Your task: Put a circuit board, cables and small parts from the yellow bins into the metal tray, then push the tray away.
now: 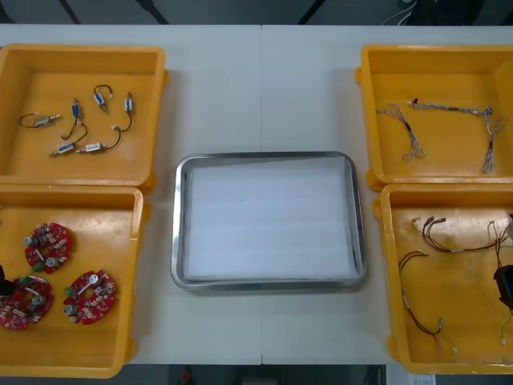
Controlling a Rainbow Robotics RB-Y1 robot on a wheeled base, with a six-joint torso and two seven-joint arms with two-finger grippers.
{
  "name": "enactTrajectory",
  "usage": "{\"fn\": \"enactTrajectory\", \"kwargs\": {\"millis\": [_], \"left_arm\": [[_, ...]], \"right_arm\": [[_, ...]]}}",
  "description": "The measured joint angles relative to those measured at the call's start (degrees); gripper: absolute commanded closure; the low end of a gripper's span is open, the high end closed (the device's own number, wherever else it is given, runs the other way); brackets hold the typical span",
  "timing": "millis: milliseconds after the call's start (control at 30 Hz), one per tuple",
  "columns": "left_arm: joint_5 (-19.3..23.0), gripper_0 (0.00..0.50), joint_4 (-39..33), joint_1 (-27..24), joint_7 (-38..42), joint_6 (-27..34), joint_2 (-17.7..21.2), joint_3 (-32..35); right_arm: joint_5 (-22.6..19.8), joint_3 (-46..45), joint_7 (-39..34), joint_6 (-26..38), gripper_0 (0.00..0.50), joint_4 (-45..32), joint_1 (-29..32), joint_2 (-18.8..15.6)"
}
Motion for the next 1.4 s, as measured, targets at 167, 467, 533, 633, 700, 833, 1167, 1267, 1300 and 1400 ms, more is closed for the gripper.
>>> {"fn": "enactTrajectory", "kwargs": {"millis": [167, 467, 533, 633, 700, 833, 1167, 1267, 1300, 1400], "left_arm": [[-1.41, 0.000, 0.04, 0.00, 2.70, -0.50, -0.01, -1.31], [-2.83, 0.000, 1.28, 0.00, 2.70, -4.27, -0.01, -3.71], [-3.04, 0.000, 1.51, 0.00, 2.70, -4.68, -0.01, -4.15], [-3.27, 0.000, 1.69, 0.00, 2.70, -4.69, -0.01, -4.24], [-3.44, 0.000, 1.89, 0.00, 2.70, -4.69, -0.01, -4.25], [-3.85, 0.000, 2.21, 0.00, 2.70, -4.70, -0.01, -4.26], [-4.56, 0.075, 2.29, 0.00, 2.70, -4.86, -0.01, -4.60], [-4.79, 0.160, 2.30, 0.00, 2.70, -5.46, -0.01, -5.25], [-4.85, 0.182, 2.30, 0.00, 2.70, -5.63, -0.01, -5.52], [-4.86, 0.368, 2.31, 0.00, 2.70, -5.80, -0.01, -6.02]], "right_arm": [[-0.70, -4.77, 0.00, 5.19, 0.500, -6.39, 0.06, 0.37], [-2.17, -9.89, 0.01, 11.16, 0.500, -14.60, 0.06, 0.37], [-2.66, -10.49, 0.01, 13.31, 0.500, -16.01, -0.13, 0.37], [-3.39, -10.85, 0.01, 16.85, 0.500, -17.17, -1.28, 0.37], [-3.90, -10.89, 0.01, 19.52, 0.500, -17.47, -2.71, 0.37], [-5.28, -10.89, 0.01, 22.48, 0.500, -17.54, -6.26, 0.37], [-12.94, -10.80, 0.01, 22.53, 0.500, -17.57, -12.05, -1.18], [-13.87, -9.66, 0.01, 22.54, 0.500, -17.62, -12.91, -3.10], [-14.00, -8.94, 0.01, 22.54, 0.500, -17.64, -13.29, -3.88], [-14.30, -6.47, 0.01, 22.55, 0.500, -17.69, -14.66, -5.93]]}}
